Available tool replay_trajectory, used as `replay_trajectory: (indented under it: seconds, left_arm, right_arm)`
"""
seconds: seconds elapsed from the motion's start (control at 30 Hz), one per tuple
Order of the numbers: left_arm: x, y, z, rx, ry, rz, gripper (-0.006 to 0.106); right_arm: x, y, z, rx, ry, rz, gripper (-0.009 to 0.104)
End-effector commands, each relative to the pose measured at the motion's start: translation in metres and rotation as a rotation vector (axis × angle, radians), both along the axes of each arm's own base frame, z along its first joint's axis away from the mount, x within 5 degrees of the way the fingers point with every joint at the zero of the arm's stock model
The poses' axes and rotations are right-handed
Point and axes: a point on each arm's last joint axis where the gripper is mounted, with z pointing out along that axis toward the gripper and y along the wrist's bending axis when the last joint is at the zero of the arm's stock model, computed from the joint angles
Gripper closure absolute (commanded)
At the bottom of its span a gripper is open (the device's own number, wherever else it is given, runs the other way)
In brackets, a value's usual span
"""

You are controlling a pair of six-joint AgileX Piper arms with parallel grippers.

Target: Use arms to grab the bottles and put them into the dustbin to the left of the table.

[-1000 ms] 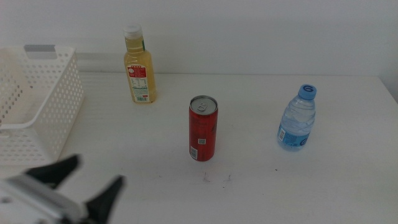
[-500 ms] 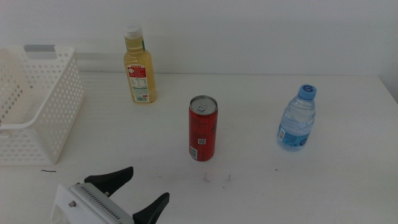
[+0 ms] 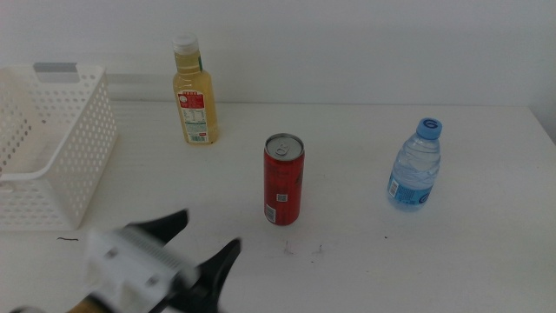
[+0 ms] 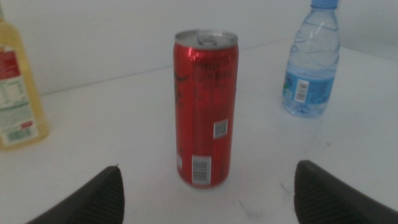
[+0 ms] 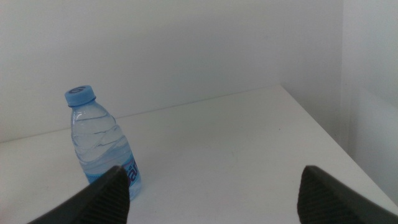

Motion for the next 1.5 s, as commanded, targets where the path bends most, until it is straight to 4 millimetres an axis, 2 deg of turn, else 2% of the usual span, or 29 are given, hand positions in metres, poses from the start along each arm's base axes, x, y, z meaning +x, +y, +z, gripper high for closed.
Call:
replay_trajectory:
  seconds: [0.0,0.13,0.23,0.53,0.87,1.17,1.23,1.3,1.47]
  left_arm:
    - [0.013,-0.011,0.0,0.032,0.023,-0.007,0.007]
    - [0.041,-0.032,-0.006,0.062,-0.004,-0.013,0.007]
    - [0.058,-0.045,-0.014,0.016,0.011,-0.005,0.007]
    - [0.097,-0.072,-0.031,-0.003,0.034,0.022,0.007]
    - [0.131,-0.098,-0.048,-0.002,0.041,0.024,0.007]
    - [0.145,-0.107,-0.059,0.009,0.047,0.034,0.008]
    - [0.146,-0.106,-0.059,0.009,0.047,0.056,0.015]
    - [0.146,-0.104,-0.055,-0.009,0.031,0.074,0.029]
    - [0.14,-0.1,-0.02,0.018,0.075,0.065,0.08]
  right_arm:
    - [0.0,0.0,0.0,-0.016,-0.012,-0.005,0.005]
    - [0.0,0.0,0.0,-0.016,-0.012,-0.005,0.005]
    - [0.0,0.0,0.0,-0.016,-0.012,-0.005,0.005]
    - [0.0,0.0,0.0,-0.016,-0.012,-0.005,0.005]
    - [0.0,0.0,0.0,-0.016,-0.012,-0.005,0.005]
    - [0.0,0.0,0.0,-0.016,-0.012,-0.005,0.005]
    - [0.0,0.0,0.0,-0.016,-0.012,-0.005,0.005]
    - [0.0,0.0,0.0,-0.016,-0.012,-0.005,0.005]
    - [0.0,0.0,0.0,-0.016,-0.012,-0.005,0.005]
